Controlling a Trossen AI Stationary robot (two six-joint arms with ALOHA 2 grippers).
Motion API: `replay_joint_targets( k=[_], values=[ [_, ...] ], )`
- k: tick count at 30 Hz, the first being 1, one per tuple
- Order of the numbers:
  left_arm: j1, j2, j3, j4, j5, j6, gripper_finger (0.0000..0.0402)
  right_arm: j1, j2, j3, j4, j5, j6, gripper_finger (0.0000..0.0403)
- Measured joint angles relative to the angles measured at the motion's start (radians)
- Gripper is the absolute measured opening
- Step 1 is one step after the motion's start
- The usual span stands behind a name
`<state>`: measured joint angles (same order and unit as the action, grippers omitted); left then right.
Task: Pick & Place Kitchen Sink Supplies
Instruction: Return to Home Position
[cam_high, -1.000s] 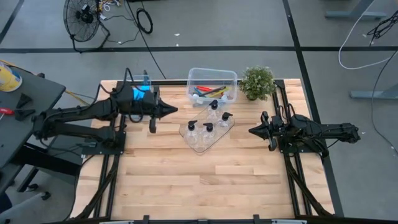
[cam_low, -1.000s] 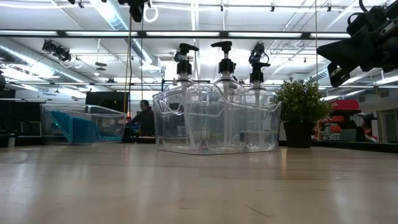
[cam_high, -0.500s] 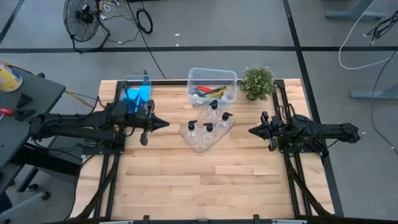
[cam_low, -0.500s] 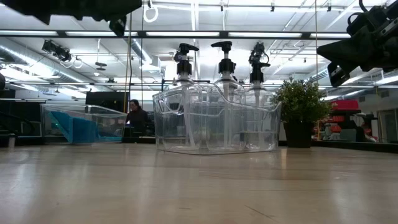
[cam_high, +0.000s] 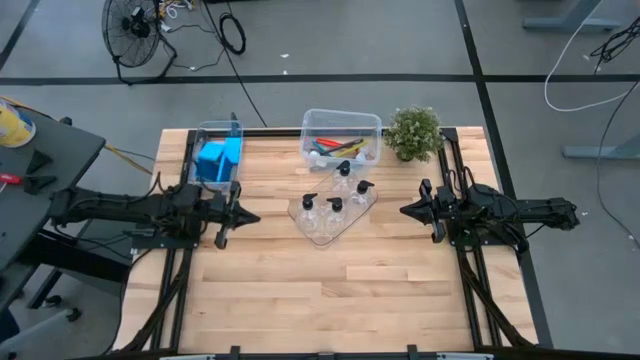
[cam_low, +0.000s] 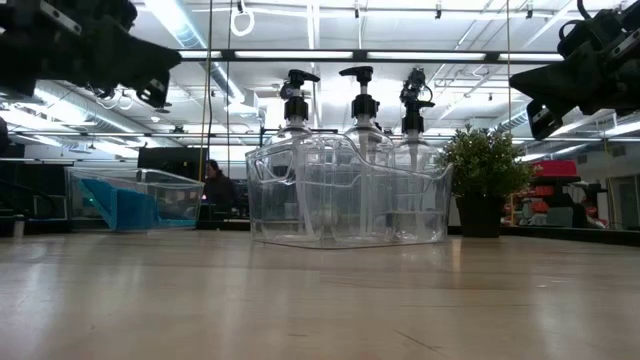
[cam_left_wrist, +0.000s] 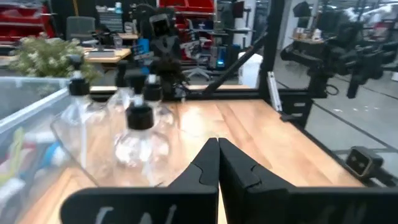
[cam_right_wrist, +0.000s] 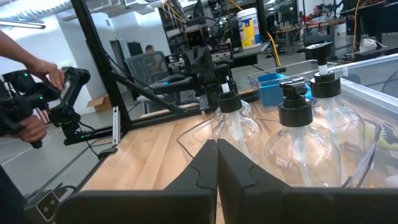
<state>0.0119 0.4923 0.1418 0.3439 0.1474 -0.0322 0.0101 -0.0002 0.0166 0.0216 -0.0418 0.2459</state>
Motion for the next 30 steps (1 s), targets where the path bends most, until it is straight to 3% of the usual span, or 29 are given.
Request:
replay_joint_targets(
  k=[9,21,30],
  values=[
    [-0.013,-0.104,-0.059,0.102,-0.068,0.018,0.0,0.0,0.0,0.0,0.0,0.0,0.0,0.0004],
    [-0.012,-0.167,-0.133,0.112,-0.066,0.019,0.0,0.0,0.0,0.0,0.0,0.0,0.0,0.0004],
    [-0.023,-0.291,-0.133,0.0,-0.058,0.052,0.0,0.0,0.0,0.0,0.0,0.0,0.0,0.0004]
  ],
)
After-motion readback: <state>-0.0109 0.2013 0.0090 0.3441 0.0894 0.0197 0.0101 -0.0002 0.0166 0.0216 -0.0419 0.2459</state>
